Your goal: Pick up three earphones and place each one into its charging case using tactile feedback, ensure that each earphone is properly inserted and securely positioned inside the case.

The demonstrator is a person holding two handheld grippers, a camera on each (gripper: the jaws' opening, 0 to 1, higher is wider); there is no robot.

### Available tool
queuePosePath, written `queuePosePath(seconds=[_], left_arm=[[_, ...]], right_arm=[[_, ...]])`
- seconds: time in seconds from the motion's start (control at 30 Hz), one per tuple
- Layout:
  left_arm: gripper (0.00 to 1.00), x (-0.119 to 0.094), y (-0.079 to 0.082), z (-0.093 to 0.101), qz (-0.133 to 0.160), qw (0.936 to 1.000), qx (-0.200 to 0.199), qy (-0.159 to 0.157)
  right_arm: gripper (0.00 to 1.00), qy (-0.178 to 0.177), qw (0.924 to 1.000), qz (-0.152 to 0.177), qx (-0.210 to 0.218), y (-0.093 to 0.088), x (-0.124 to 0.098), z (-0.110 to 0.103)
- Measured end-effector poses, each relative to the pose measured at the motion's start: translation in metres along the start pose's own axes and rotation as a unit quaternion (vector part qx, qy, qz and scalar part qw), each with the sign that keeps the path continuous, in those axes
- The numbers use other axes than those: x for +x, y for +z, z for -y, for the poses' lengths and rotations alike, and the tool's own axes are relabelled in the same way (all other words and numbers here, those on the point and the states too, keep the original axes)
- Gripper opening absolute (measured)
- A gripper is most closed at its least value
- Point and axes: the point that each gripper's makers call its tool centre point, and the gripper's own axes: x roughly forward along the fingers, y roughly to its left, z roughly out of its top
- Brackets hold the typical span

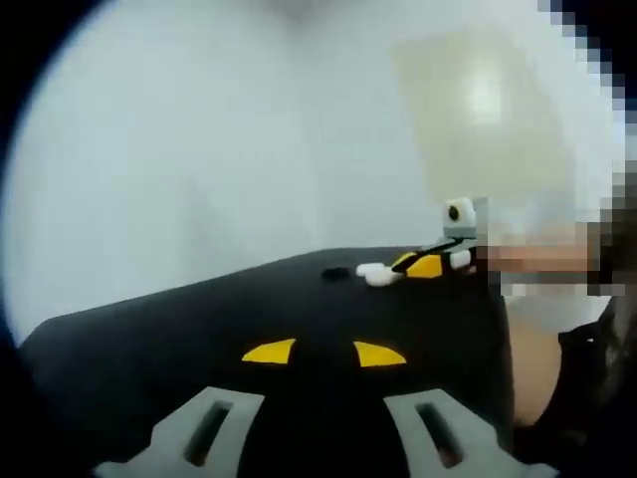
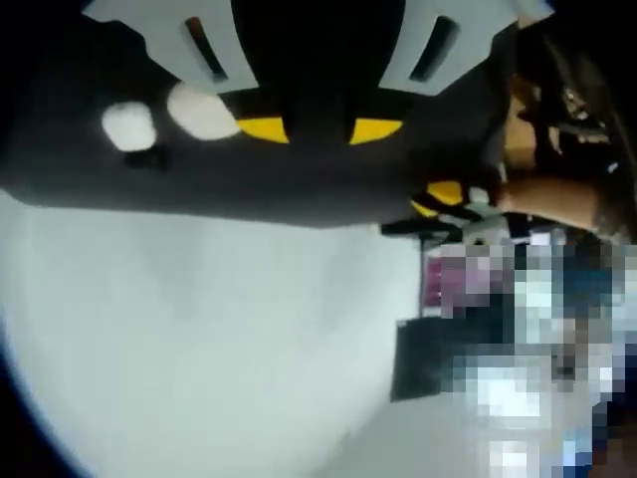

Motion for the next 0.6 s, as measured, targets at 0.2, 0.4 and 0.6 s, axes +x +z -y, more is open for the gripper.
queuePosePath(seconds=[0.2,0.4,0.6], left_arm=[[0.18,-0.006,0.005,-0.005,0.017,0.9998,-0.002,-0.005],[0.18,-0.005,0.002,-0.007,0.014,0.9999,0.008,-0.002],[0.18,-0.003,-0.003,-0.009,0.002,0.9998,0.018,0.000]], right_arm=[[0.20,0.029,0.9986,0.013,0.044,0.007,0.002,-0.014],[0.20,0.021,0.9992,0.015,0.031,0.007,0.003,-0.011],[0.20,0.023,0.9995,0.011,0.018,0.004,0.004,-0.008]])
